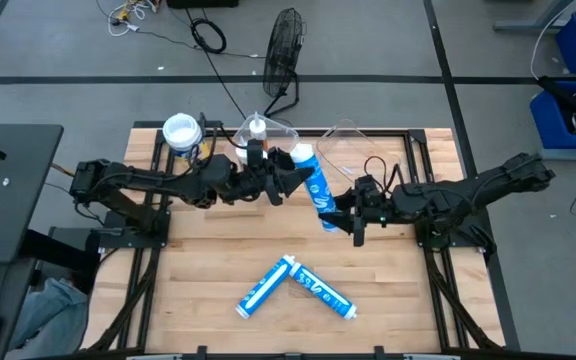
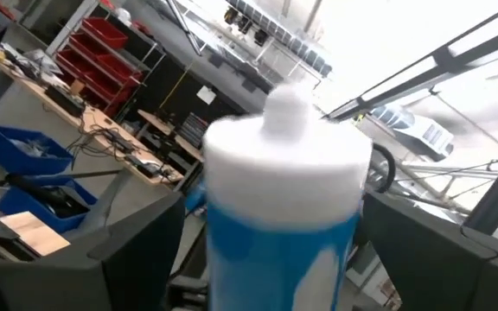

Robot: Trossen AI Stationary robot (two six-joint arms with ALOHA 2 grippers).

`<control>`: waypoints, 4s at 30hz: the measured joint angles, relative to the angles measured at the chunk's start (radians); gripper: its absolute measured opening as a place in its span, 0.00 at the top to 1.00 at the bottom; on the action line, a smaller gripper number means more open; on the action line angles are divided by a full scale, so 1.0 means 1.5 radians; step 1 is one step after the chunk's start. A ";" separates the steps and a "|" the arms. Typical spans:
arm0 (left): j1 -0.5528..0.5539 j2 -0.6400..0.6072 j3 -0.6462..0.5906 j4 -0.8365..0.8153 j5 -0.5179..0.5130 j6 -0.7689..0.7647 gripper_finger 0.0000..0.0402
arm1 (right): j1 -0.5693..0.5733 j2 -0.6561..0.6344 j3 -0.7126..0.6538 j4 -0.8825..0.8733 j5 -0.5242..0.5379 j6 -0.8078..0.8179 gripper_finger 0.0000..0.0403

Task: Pick & place silicon tubes, Sealant and Lysol wipes
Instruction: Put the top blue sealant into the right transparent bin

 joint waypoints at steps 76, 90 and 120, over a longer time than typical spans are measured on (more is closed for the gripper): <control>-0.029 0.097 -0.001 0.141 -0.008 -0.019 0.26 | -0.095 0.005 -0.001 0.105 -0.097 -0.048 0.49; -0.023 0.099 -0.001 0.134 0.020 0.017 0.46 | -0.093 0.005 -0.001 0.080 -0.109 -0.036 0.49; -0.024 0.099 -0.001 0.081 0.081 0.228 0.46 | -0.120 -0.147 0.002 -0.030 -0.100 -0.152 0.15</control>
